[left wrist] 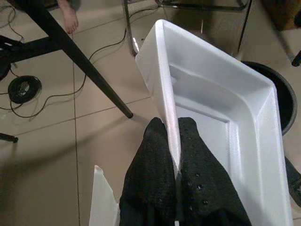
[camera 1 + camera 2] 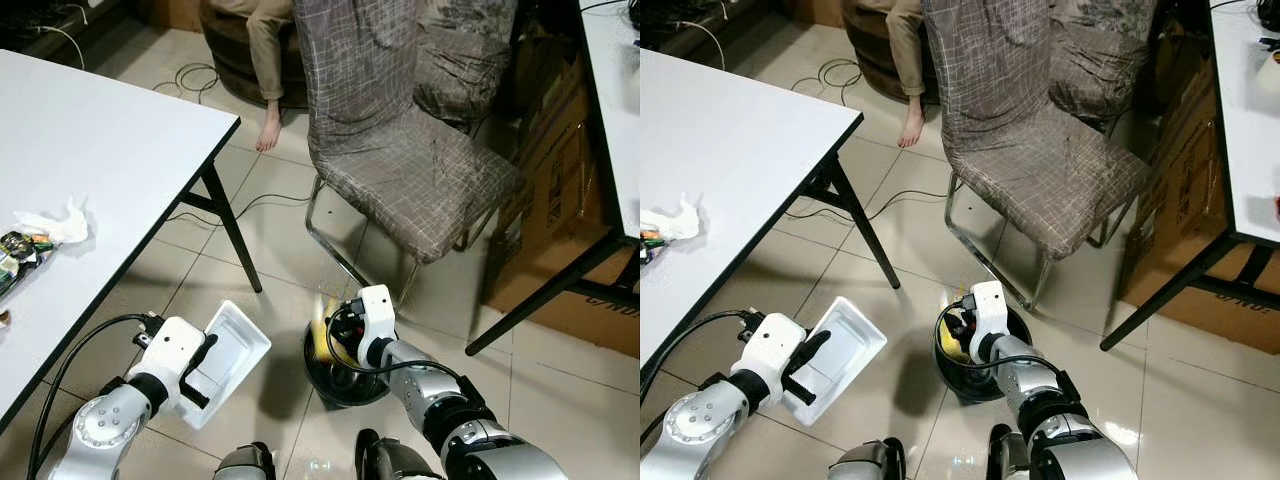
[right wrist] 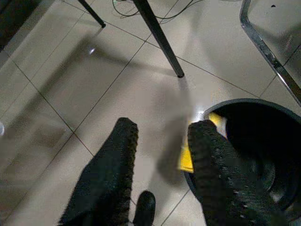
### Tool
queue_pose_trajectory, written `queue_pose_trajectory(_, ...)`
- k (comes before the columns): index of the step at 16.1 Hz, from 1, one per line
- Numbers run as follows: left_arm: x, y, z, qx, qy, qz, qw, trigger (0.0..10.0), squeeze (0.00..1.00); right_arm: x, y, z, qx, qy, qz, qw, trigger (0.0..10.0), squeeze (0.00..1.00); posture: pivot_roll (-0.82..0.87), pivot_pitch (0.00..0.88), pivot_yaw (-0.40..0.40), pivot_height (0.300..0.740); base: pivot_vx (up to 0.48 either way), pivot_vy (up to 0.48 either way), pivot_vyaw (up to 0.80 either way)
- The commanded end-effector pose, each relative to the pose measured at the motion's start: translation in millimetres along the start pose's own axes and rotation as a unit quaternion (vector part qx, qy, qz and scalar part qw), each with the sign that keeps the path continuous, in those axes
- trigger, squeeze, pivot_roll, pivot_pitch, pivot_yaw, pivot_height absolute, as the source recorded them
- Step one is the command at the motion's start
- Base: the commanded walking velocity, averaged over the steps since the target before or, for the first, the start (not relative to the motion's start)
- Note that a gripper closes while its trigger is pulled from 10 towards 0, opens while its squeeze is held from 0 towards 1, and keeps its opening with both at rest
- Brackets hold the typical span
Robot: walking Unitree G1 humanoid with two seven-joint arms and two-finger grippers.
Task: Picking trash to rubbish bin
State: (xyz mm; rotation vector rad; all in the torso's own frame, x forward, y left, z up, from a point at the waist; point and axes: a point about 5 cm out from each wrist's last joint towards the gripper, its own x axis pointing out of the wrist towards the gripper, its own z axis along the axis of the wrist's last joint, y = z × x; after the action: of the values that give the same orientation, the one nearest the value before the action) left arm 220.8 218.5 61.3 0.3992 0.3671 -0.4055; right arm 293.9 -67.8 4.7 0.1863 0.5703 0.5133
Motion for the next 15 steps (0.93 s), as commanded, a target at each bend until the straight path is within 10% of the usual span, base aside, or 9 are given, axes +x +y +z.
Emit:
queue_pose_trajectory(1, -0.9, -1.4, -5, -0.006, 0.014, -0.004, 1.000, 10.0, 0.00, -1.4, -0.6, -8, 0.007, 0.011, -0.003, 1.000, 10.0, 1.00, 0.13, 0.199, 0.023, 0.740, 0.000, 0.000, 0.00)
queue_pose_trajectory(4, 5.5, -4.0, -4, -0.020, 0.005, 0.006, 1.000, 10.0, 0.00, -4.5, -10.0, -8, -0.031, 0.016, -0.041, 0.999, 10.0, 0.98, 0.11, 0.180, 0.022, 0.740, 0.000, 0.000, 0.00)
queue_pose_trajectory(5, 12.8, -9.8, -3, -0.035, 0.002, 0.006, 0.999, 10.0, 0.00, -8.5, -17.8, -6, -0.034, -0.004, -0.068, 0.997, 10.0, 0.00, 0.08, 0.163, 0.021, 0.740, 0.000, 0.000, 0.00)
queue_pose_trajectory(15, 89.7, -60.6, 28, -0.040, -0.021, -0.064, 0.997, 10.0, 0.00, -77.5, -43.4, -29, -0.031, -0.087, -0.187, 0.978, 10.0, 0.00, -0.10, 0.095, 0.065, 0.740, 0.000, 0.000, -0.63)
